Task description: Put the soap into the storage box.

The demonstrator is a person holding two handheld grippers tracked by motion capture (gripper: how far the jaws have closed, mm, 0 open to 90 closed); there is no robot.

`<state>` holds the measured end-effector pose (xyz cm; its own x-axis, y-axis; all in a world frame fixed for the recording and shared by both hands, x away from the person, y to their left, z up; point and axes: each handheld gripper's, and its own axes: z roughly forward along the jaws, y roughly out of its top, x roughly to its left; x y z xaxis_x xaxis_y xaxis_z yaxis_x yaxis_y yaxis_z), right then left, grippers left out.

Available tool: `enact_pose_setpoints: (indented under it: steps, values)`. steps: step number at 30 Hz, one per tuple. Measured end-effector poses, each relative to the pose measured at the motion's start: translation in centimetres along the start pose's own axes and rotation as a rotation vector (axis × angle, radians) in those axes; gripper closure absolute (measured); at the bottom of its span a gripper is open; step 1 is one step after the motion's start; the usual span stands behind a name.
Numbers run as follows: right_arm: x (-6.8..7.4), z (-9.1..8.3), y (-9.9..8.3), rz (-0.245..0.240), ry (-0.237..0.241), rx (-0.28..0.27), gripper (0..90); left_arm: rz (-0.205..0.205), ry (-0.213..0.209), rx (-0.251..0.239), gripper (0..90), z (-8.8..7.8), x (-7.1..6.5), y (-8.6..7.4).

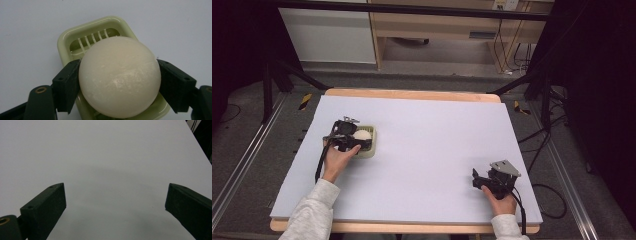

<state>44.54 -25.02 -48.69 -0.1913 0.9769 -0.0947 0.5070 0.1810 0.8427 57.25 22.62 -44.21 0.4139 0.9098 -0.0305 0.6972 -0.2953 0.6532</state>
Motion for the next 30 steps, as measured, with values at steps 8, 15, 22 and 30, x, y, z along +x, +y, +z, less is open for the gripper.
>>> enact_pose_setpoints:
  steps: [8, 15, 22, 30]
  values:
    - [0.0, 0.0, 0.0, 0.002, 0.000, 0.000, 3.8, -0.009, -0.002, -0.027, 23.3, -0.4, 0.0, 0.0]
    - [0.1, 0.0, 0.0, -0.001, -0.003, 0.003, 3.8, -0.022, 0.008, -0.052, 20.5, -1.1, 0.2, 0.0]
    - [0.0, 0.0, 0.0, -0.001, -0.005, 0.001, 3.8, -0.028, 0.002, -0.104, 21.8, -2.7, -0.2, -0.4]
    - [0.0, 0.0, 0.0, 0.014, -0.004, 0.003, 3.9, -0.013, -0.011, -0.162, 25.0, -4.4, -1.1, -2.0]
